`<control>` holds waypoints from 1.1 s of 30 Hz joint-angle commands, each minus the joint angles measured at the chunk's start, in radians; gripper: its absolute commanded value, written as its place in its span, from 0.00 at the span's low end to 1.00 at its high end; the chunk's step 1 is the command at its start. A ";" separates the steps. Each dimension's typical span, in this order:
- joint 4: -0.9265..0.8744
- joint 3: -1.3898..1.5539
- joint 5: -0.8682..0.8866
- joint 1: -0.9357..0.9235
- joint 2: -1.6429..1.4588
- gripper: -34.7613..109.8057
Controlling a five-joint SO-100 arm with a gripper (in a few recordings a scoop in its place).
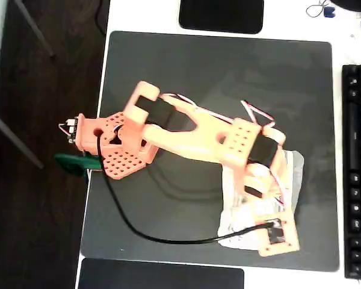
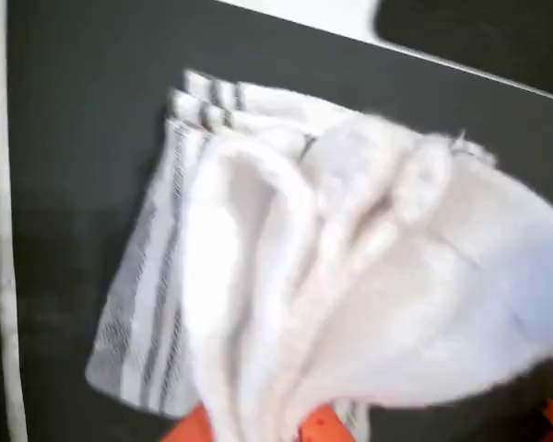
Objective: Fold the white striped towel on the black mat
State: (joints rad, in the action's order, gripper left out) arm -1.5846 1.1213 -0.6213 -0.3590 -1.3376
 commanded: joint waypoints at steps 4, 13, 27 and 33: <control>0.118 -0.075 0.015 0.023 0.112 0.31; 0.420 0.031 -0.032 0.071 0.193 0.32; 0.592 0.210 -0.362 0.051 0.115 0.39; 0.509 0.219 -0.500 0.028 -0.091 0.42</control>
State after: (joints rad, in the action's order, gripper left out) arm -1.0661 1.3560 -1.0738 -0.3221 -1.3192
